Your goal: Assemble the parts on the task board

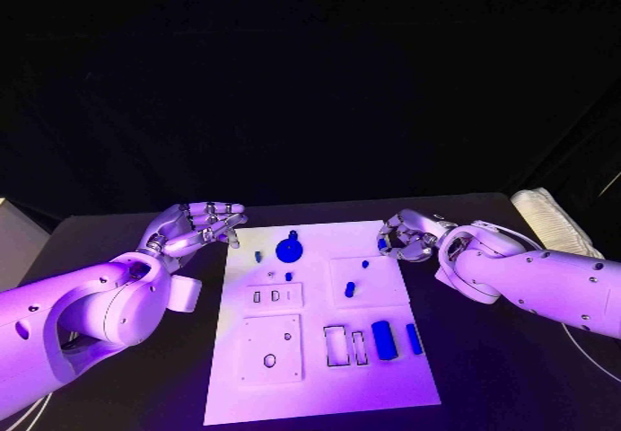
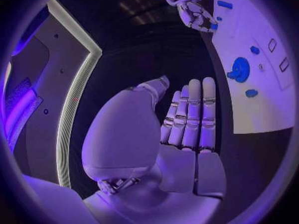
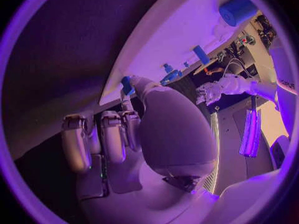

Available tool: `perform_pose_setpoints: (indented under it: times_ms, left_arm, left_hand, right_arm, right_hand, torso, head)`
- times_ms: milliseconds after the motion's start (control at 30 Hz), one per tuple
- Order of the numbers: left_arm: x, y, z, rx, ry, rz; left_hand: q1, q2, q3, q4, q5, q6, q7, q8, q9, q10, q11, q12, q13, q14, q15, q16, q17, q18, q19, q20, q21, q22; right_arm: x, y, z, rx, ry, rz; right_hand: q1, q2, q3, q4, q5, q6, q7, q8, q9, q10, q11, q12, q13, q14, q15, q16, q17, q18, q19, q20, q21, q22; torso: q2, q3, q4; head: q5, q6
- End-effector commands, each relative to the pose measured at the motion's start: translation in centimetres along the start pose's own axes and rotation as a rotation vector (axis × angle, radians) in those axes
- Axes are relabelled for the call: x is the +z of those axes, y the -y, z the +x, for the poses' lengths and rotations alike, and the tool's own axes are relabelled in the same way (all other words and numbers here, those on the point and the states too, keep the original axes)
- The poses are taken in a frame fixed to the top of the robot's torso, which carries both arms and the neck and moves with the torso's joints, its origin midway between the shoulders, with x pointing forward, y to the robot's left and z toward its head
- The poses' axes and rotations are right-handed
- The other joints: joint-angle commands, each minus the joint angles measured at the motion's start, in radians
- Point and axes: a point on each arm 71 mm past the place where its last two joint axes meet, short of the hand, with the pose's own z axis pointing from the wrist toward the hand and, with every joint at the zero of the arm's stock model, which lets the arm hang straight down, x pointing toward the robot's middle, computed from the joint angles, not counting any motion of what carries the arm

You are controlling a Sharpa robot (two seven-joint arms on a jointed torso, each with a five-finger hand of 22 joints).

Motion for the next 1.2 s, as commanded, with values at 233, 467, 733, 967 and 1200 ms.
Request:
perform_pose_setpoints:
  times_ms: [233, 467, 733, 967, 1200]
  left_arm:
    - [0.0, 0.1, 0.2, -0.004, -0.018, 0.007]
    - [0.0, 0.1, 0.2, -0.004, -0.018, 0.006]
    - [0.0, 0.1, -0.1, -0.001, -0.013, 0.006]
    - [0.2, 0.0, -0.2, 0.001, -0.009, 0.005]
    - [0.5, -0.3, 0.0, 0.002, -0.011, 0.001]
  left_hand:
    - [-0.003, -0.001, 0.006, -0.001, -0.003, -0.001, 0.005, -0.002, 0.001, 0.001, 0.002, 0.001, 0.0, -0.006, 0.0, 0.002, -0.001, 0.013, -0.009, 0.001, 0.003, 0.001]
    - [-0.003, -0.001, 0.006, -0.001, -0.003, -0.001, 0.005, -0.002, 0.001, 0.001, 0.002, 0.001, 0.0, -0.006, 0.0, 0.002, -0.001, 0.013, -0.009, 0.001, 0.003, 0.001]
    - [-0.003, -0.001, 0.006, -0.001, -0.003, -0.001, 0.005, -0.002, 0.001, 0.001, 0.002, 0.001, 0.0, -0.006, 0.0, 0.002, -0.001, 0.013, -0.009, 0.001, 0.003, 0.001]
    - [-0.004, 0.0, 0.008, -0.001, -0.003, -0.001, 0.006, -0.002, 0.002, 0.001, 0.002, 0.0, 0.0, -0.006, 0.0, 0.004, -0.002, 0.013, -0.011, 0.001, 0.005, 0.003]
    - [-0.004, 0.0, 0.008, -0.001, -0.003, -0.001, 0.006, -0.002, 0.002, 0.001, 0.002, 0.0, 0.0, -0.006, 0.0, 0.004, -0.002, 0.013, -0.011, 0.001, 0.005, 0.003]
  right_arm:
    - [0.0, -0.2, 0.0, -0.003, 0.02, -0.011]
    - [-0.1, -0.6, -0.6, 0.013, 0.136, -0.011]
    - [-0.3, -2.3, -1.6, 0.044, 0.215, -0.003]
    - [0.0, -6.1, -1.5, 0.073, 0.194, -0.036]
    - [0.5, -11.4, 1.5, 0.095, 0.101, -0.063]
  right_hand:
    - [-0.017, 0.03, 0.032, -0.002, -0.002, 0.049, -0.018, 0.032, 0.01, 0.051, -0.022, 0.014, 0.203, 0.104, -0.023, 0.004, 0.263, -0.014, 0.105, -0.02, 0.002, 0.263]
    - [-0.028, 0.046, 0.045, -0.008, -0.003, 0.071, -0.03, 0.054, 0.02, 0.06, -0.033, 0.022, 0.211, 0.104, -0.034, 0.004, 0.263, -0.014, 0.105, -0.031, 0.002, 0.263]
    - [-0.036, 0.052, 0.048, -0.008, -0.003, 0.071, -0.032, 0.06, 0.023, 0.06, -0.037, 0.022, 0.211, 0.104, -0.033, 0.004, 0.263, -0.014, 0.105, -0.032, 0.002, 0.263]
    - [-0.039, 0.054, 0.05, -0.008, -0.003, 0.069, -0.031, 0.061, 0.023, 0.061, -0.037, 0.022, 0.211, 0.104, -0.03, 0.004, 0.263, -0.014, 0.105, -0.032, 0.002, 0.263]
    - [-0.039, 0.057, 0.053, -0.009, -0.003, 0.066, -0.03, 0.061, 0.023, 0.058, -0.037, 0.019, 0.208, 0.104, -0.029, 0.004, 0.263, -0.014, 0.105, -0.031, 0.002, 0.263]
  torso:
    - [-0.001, -0.0004, 0.0]
    - [-0.001, -0.0004, 0.0002]
    - [-0.008, -0.0022, -0.0025]
    - [-0.02, -0.009, -0.0004]
    - [-0.03, -0.0151, 0.0045]
  head:
    - [0.0, -0.002]
    - [0.002, -0.003]
    - [0.009, -0.009]
    - [0.011, -0.016]
    - [0.029, -0.03]
